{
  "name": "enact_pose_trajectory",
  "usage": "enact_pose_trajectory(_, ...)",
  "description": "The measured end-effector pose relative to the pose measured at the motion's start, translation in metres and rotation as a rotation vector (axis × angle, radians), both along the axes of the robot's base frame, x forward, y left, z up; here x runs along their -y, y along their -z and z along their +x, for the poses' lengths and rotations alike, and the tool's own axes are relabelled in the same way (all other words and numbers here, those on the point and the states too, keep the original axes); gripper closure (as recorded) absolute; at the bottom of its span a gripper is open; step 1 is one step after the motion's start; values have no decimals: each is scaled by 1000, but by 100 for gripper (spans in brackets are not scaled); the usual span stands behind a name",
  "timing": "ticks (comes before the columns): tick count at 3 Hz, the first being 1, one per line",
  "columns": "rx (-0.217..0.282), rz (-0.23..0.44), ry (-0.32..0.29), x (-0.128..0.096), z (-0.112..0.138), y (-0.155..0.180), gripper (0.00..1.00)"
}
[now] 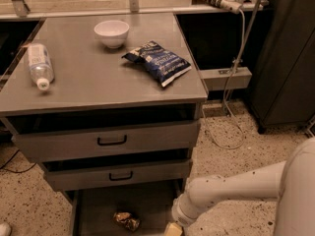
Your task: Pick orange can from bottom drawer and place on counter
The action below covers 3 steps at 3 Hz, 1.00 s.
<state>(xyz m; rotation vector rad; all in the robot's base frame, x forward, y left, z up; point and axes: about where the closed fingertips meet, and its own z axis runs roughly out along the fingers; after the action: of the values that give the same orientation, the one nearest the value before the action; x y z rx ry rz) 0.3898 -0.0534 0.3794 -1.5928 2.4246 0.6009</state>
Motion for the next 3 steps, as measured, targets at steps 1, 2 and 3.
enact_pose_trajectory(1,-22,58,72,-16,9,36,0)
enact_pose_trajectory(2,-37,64,75,-18,5,44,0)
enact_pose_trajectory(3,-44,89,59,-37,2,62,0)
